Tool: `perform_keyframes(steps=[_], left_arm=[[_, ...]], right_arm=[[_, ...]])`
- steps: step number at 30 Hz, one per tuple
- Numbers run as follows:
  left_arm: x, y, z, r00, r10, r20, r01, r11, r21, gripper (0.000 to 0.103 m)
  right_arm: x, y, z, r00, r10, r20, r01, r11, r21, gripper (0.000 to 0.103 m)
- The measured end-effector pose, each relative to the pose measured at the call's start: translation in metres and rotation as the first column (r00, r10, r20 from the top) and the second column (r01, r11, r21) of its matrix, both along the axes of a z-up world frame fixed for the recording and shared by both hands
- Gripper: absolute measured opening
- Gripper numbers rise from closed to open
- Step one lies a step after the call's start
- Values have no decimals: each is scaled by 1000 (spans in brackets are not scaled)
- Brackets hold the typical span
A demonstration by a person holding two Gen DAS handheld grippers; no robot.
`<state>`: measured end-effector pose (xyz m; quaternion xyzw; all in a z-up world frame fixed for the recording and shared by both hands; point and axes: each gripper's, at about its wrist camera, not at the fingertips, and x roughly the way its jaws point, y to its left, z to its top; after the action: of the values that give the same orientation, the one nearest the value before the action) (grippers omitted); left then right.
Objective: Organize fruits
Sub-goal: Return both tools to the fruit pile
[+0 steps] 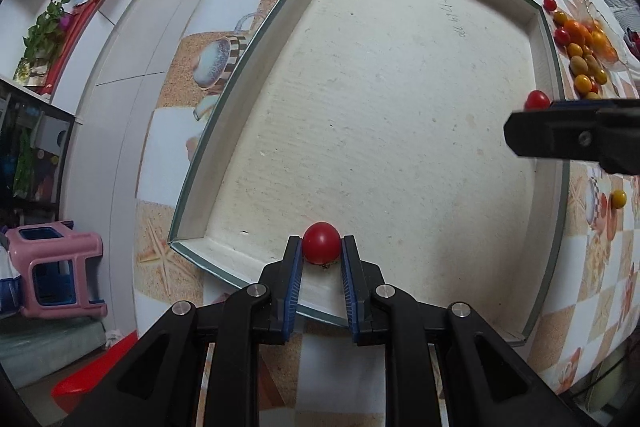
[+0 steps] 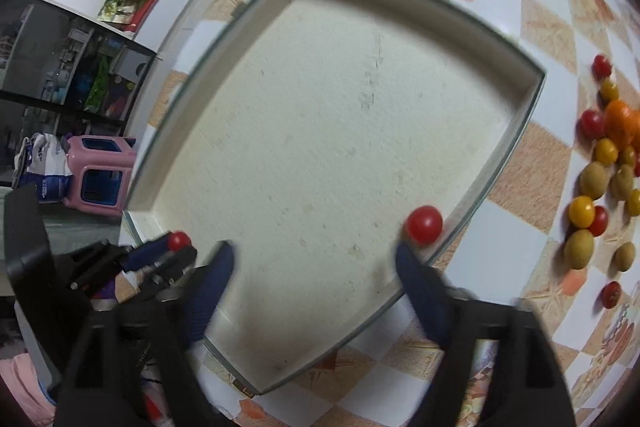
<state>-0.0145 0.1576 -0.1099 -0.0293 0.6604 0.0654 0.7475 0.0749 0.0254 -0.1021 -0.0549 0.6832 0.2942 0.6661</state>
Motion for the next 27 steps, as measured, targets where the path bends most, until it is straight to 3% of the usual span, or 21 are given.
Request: perform_keyframes(steps=[6,7,8,9,10,14,19,27], left_arm=[[8,-13,14,1000,-8,-9,8,1000,11,21],[11,-15,17,1000,-15,-7,15,1000,12,33],[14,-15,21,1000,-21,5,21,1000,16,59],[17,-19,28,999,-32,40,31,999,28,68],[17,-25,36,996,-46,82,43,998,34,70],[25,-51,56,984,-109,139,110,994,1,70],[38,-83,70,973,-179,148,183,983,-11,70],[41,-150,69,927,-352,126,356,935,-9,70]], right_arm=[[1,-11,26,998,-53,44,52,998,18,96],[1,-17,31,996,-72,52,71,997,17,96],[1,-25,36,994,-91,57,90,996,19,96],[3,-38,40,993,-106,59,105,994,22,96],[3,-49,44,989,-132,61,131,991,24,96],[-2,-93,49,973,-220,69,219,976,16,96],[-12,-158,49,934,-351,65,353,935,-25,96],[-31,-252,29,861,-506,39,506,851,-143,96]])
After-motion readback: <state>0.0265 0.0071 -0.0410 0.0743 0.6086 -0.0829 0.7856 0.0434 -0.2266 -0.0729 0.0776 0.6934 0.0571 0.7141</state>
